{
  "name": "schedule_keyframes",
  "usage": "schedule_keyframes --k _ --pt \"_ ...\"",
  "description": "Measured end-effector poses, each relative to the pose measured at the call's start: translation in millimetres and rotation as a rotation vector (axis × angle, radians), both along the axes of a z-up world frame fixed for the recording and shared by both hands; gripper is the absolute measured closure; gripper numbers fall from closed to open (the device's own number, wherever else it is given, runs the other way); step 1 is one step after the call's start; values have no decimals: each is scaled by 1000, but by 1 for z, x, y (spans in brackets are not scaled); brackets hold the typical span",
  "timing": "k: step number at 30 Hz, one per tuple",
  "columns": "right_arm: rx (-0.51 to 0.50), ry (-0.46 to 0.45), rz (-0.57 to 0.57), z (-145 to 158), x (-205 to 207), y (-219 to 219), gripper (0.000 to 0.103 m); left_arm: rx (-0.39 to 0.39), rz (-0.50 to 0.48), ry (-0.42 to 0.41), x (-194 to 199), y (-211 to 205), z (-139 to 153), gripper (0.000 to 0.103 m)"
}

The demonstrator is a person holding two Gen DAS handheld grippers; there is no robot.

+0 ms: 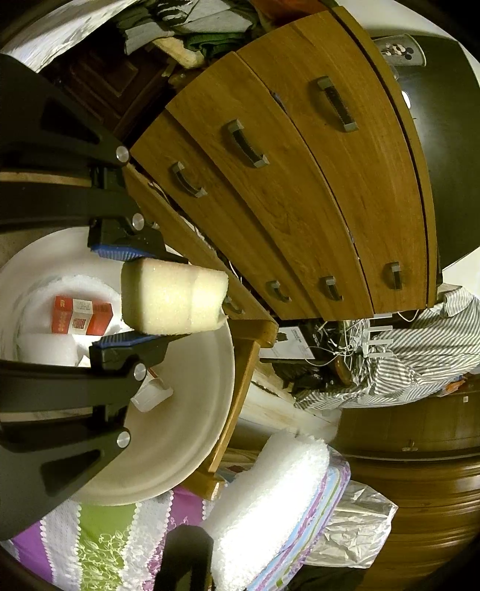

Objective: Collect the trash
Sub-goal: 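Open both tools to drop sponge and foam sheet into the bucket, then move both open tools back toward the trash on the bed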

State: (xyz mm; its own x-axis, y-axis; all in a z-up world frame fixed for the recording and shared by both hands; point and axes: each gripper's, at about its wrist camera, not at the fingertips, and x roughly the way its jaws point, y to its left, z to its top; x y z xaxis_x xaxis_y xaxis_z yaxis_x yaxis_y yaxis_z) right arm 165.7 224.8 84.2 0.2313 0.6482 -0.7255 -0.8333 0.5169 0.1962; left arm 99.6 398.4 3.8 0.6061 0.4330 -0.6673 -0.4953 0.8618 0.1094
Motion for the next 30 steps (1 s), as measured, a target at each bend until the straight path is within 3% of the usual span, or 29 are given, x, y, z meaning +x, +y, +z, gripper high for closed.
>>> schedule_keyframes --k 4,7,8,9,10,24,30 --pt "14 -25 2 5 0 1 50 -1 1 -2 0 1 0 73" --pt "5 -31 4 6 1 4 31 0 -4 2 1 2 -1 70" --pt "4 -38 -5 6 2 4 30 -1 -4 16 3 2 -3 62" --pt "6 -43 -7 6 2 4 30 0 2 28 4 3 -5 39" --pt "5 -40 -8 6 3 3 30 6 5 27 4 4 -5 25" --pt "10 -28 -59 -5 7 -15 30 25 25 27 0 2 -4 24" --pt "40 -132 -147 -2 -7 -45 30 9 57 -1 -8 -7 -2 24"
